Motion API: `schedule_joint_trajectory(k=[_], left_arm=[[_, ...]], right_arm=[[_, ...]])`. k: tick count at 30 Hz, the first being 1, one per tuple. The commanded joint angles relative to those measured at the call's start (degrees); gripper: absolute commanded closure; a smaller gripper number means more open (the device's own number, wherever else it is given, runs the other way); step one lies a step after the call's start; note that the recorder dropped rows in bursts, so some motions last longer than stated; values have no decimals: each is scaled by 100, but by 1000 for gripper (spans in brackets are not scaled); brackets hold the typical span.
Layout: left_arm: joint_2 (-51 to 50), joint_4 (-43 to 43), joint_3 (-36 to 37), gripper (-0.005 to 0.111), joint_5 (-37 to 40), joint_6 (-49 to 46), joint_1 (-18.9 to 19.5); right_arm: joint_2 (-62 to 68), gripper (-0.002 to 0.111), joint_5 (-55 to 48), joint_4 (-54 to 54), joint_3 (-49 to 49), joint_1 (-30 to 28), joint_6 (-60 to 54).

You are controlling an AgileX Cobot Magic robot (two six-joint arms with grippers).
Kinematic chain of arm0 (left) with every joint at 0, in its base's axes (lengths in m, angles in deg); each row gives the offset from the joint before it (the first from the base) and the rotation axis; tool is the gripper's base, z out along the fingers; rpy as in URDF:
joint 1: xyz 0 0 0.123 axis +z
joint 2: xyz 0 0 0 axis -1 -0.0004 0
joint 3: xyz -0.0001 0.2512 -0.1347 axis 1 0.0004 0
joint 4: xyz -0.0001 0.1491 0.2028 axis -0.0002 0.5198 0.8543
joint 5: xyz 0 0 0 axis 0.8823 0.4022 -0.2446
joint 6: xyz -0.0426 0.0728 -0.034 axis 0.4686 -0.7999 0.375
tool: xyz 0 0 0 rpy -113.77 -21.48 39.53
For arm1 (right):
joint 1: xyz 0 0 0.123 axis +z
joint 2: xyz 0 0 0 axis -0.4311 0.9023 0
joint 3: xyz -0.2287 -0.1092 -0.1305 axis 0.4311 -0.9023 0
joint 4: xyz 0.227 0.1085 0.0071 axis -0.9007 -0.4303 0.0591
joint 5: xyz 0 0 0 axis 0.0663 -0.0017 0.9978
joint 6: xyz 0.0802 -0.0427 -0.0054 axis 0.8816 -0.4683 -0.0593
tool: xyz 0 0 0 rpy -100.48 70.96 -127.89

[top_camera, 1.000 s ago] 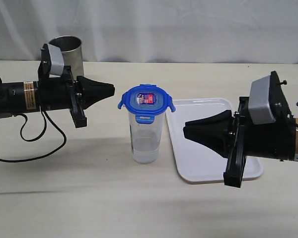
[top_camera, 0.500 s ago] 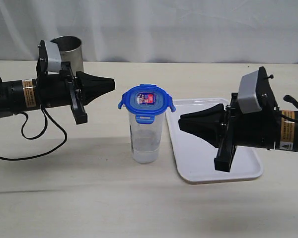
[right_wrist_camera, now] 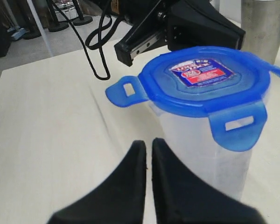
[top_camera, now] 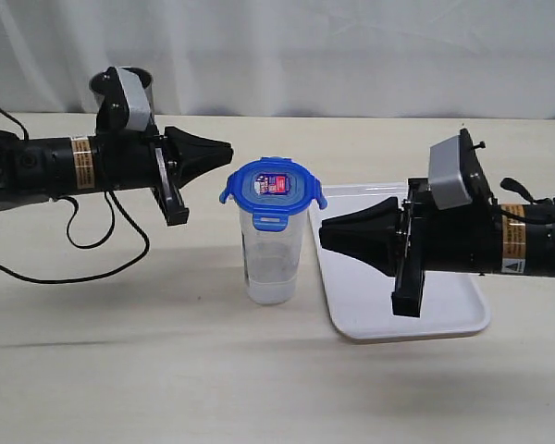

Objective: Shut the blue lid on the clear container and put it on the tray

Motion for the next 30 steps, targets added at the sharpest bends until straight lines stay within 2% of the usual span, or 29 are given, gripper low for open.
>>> schedule_joint_trajectory(k=[1, 6, 30], left_arm=[[-4, 188, -34, 107, 11, 103, -15], [-4, 544, -34, 107, -27, 271, -5], [-4, 857, -34, 107, -311, 616, -5]], right_arm=[[15, 104, -33, -143, 36, 9, -152], [106, 104, -356, -432, 48, 9, -353], [386, 104, -600, -881, 237, 9, -532]])
